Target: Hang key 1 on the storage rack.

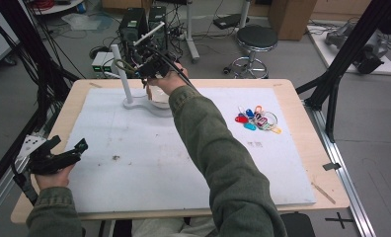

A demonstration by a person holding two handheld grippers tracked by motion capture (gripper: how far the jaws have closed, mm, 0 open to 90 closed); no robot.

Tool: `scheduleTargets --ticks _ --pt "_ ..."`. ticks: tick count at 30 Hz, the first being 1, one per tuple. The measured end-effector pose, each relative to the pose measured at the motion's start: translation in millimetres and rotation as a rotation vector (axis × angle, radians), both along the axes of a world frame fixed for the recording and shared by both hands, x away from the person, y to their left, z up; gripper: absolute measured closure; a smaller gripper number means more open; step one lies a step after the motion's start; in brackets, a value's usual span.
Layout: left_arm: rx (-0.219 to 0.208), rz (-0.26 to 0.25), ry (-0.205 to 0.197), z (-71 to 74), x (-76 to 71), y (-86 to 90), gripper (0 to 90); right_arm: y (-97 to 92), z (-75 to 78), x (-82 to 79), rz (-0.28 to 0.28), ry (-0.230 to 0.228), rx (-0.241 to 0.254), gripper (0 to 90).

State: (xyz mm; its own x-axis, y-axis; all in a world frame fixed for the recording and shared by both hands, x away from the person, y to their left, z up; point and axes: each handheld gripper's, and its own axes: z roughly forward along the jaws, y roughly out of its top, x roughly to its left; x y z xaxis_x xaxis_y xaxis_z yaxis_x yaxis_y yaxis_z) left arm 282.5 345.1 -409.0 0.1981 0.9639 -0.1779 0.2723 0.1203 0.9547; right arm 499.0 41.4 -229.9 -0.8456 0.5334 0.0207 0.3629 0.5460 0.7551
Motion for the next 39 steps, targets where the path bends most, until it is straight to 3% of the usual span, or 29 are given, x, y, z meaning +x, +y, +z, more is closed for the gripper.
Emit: scheduleTargets --ticks 7,13,39 --pt "0.006 0.001 0.006 -0.7 1.7 0.4 1.7 14.5 -5.5 9.7 0.021 -0.003 0.023 74.8" --pt "0.008 0.004 0.010 -1.3 2.2 1.9 1.7 19.9 -9.9 14.4 0.005 -0.010 0.018 74.8" --pt "0.028 0.007 0.019 -2.5 5.7 2.5 1.7 31.1 -50.9 43.0 -0.039 0.036 -0.055 73.8"
